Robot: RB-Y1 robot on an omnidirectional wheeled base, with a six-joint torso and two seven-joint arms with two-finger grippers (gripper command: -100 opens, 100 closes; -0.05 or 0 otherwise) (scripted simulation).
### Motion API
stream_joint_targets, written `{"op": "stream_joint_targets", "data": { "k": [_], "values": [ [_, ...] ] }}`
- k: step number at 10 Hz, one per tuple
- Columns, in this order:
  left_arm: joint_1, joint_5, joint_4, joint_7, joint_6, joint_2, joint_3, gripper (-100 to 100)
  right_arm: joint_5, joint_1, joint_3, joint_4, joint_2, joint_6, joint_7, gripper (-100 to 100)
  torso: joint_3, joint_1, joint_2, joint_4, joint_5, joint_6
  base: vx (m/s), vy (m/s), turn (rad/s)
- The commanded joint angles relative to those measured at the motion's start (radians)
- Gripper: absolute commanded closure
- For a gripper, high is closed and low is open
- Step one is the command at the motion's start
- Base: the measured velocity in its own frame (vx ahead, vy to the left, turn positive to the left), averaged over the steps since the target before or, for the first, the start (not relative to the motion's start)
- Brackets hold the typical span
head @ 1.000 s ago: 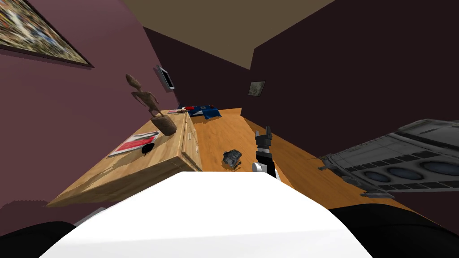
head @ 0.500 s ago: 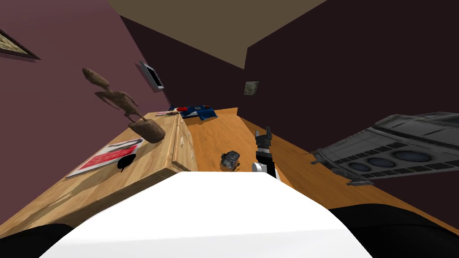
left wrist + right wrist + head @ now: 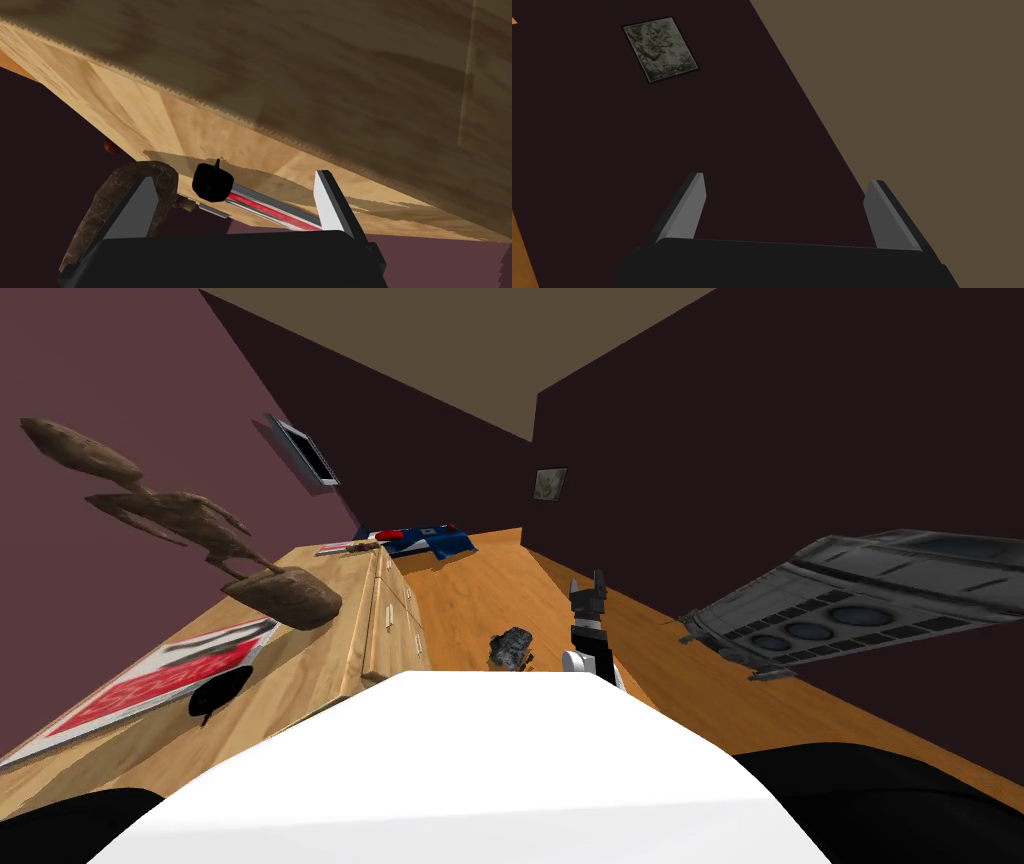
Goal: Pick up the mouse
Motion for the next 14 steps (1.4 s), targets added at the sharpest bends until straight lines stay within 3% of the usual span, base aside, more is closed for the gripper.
{"op": "stream_joint_targets", "data": {
  "k": [1,5,8,9,10,11,14],
  "values": [
    [0.002,-0.018,0.043,0.020,0.013,0.039,-0.001,-100,0.000,0.000,0.000,0.000,0.000,0.000,0.000,0,0.000,0.000,0.000,0.000,0.000,0.000,0.166,0.066,-0.280],
    [-0.009,-0.056,0.134,0.059,0.035,0.116,-0.023,-100,0.000,0.000,0.000,0.000,0.000,0.000,0.000,0,-0.001,0.003,-0.001,0.000,0.001,0.000,0.141,0.098,-0.212],
    [-0.031,-0.090,0.175,0.081,0.053,0.135,-0.073,-100,0.000,0.000,0.000,0.000,0.000,0.000,0.000,0,0.000,0.003,0.000,0.000,0.001,0.000,0.116,0.107,-0.162],
    [-0.026,-0.082,0.166,0.080,0.052,0.138,-0.061,-100,0.000,0.000,0.000,0.000,0.000,0.000,0.000,0,0.000,0.003,0.000,0.000,0.001,-0.001,0.049,0.058,-0.023],
    [-0.027,-0.083,0.167,0.082,0.054,0.139,-0.063,0,0.000,0.000,0.000,0.000,0.000,0.000,0.000,0,0.002,-0.001,0.004,0.001,0.000,-0.002,0.009,0.010,-0.005],
    [-0.053,-0.080,0.186,0.091,0.072,0.129,-0.085,-100,0.000,0.000,0.000,0.000,0.000,0.000,0.000,0,0.004,-0.004,0.007,0.001,-0.001,-0.002,-0.052,0.011,-0.211],
    [-0.093,-0.076,0.215,0.105,0.098,0.114,-0.118,-100,0.000,0.000,0.000,0.000,0.000,0.000,0.000,0,0.009,-0.006,0.016,0.004,-0.001,-0.002,-0.100,-0.003,-0.208]
  ]
}}
